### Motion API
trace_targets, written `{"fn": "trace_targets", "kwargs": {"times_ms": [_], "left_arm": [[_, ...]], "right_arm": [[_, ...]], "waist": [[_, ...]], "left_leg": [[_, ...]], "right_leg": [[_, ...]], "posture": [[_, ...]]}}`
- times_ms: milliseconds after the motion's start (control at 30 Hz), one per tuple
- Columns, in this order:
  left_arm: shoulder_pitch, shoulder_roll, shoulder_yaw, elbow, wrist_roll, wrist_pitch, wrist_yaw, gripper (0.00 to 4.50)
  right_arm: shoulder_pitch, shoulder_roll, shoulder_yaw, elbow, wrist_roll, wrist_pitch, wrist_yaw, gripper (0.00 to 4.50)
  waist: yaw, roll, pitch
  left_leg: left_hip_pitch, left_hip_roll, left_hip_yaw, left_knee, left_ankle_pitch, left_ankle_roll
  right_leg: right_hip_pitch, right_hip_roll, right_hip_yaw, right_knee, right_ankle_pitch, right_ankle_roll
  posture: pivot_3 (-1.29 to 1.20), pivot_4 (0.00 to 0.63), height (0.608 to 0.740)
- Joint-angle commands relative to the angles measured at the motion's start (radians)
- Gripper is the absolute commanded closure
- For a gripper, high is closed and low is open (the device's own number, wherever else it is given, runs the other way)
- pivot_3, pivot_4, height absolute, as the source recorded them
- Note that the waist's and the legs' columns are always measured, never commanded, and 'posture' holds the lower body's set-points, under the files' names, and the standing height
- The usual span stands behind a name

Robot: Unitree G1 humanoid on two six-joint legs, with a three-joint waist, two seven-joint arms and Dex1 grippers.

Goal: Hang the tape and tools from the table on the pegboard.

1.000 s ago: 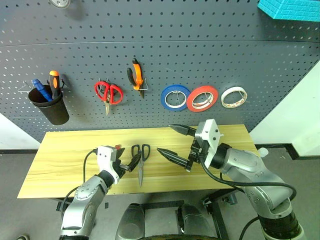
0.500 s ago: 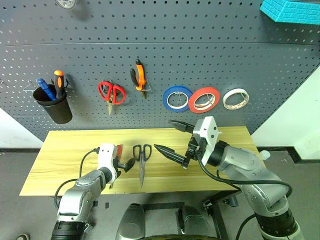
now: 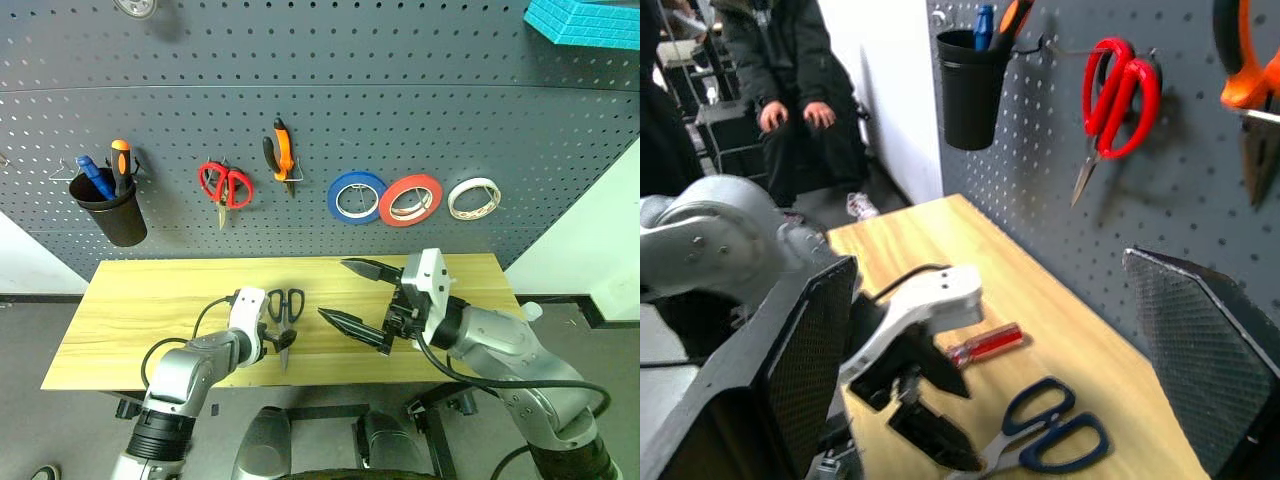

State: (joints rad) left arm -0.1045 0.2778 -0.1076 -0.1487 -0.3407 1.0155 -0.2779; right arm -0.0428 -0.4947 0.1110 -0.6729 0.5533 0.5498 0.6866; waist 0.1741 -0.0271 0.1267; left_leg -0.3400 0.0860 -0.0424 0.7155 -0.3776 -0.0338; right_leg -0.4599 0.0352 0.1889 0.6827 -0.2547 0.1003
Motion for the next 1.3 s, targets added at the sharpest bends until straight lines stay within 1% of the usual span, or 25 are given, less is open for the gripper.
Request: {"fn": "trace_targets", "kwargs": {"times_ms": [33,200,433,767,1100,1300], "left_arm": [[-0.019,0.002,-0.021,-0.013,0.034,-0.015,0.012,0.0],[-0.037,-0.004,-0.021,0.007,0.077,-0.032,0.036,0.0],[-0.057,-0.032,-0.021,0.039,0.124,-0.05,0.07,0.0],[-0.091,-0.083,-0.023,0.124,0.156,-0.082,0.086,0.0],[-0.097,-0.154,-0.028,0.162,0.2,-0.101,0.142,0.0],[-0.094,-0.173,-0.006,0.17,0.227,-0.113,0.185,0.0]], "right_arm": [[0.046,-0.027,-0.029,-0.014,-0.003,-0.074,0.045,0.04],[0.115,-0.064,-0.034,0.008,-0.039,-0.133,0.079,0.04],[0.119,-0.061,-0.025,0.094,-0.143,-0.206,0.043,0.04],[0.162,-0.06,-0.042,0.162,-0.146,-0.258,0.066,0.04],[0.144,-0.041,-0.028,0.145,-0.153,-0.245,0.042,0.04],[0.154,-0.04,-0.026,0.134,-0.16,-0.242,0.029,0.04]], "waist": [[0.0,0.0,0.0],[-0.001,0.0,0.0],[-0.001,0.0,0.0],[-0.002,0.0,0.0],[-0.002,0.0,0.0],[-0.005,0.0,0.0]], "left_leg": [[0.0,0.0,0.0,0.0,0.0,0.0],[0.0,0.0,0.0,0.0,0.0,0.0],[0.0,0.0,0.0,0.0,0.0,0.0],[0.0,0.0,0.0,0.0,0.0,0.0],[0.0,0.0,0.0,0.0,0.0,0.0],[0.0,0.0,0.0,0.0,0.0,0.0]], "right_leg": [[0.0,0.0,0.0,0.0,0.0,0.0],[0.0,0.0,0.0,0.0,0.0,0.0],[0.0,0.0,0.0,0.0,0.0,0.0],[0.0,0.0,0.0,0.0,0.0,0.0],[0.0,0.0,0.0,0.0,0.0,0.0],[0.0,0.0,0.0,0.0,0.0,0.0]], "posture": [[0.31,0.072,0.677],[0.3,0.075,0.677],[0.3,0.08,0.677],[0.29,0.084,0.677],[0.28,0.089,0.677],[0.27,0.096,0.677]]}}
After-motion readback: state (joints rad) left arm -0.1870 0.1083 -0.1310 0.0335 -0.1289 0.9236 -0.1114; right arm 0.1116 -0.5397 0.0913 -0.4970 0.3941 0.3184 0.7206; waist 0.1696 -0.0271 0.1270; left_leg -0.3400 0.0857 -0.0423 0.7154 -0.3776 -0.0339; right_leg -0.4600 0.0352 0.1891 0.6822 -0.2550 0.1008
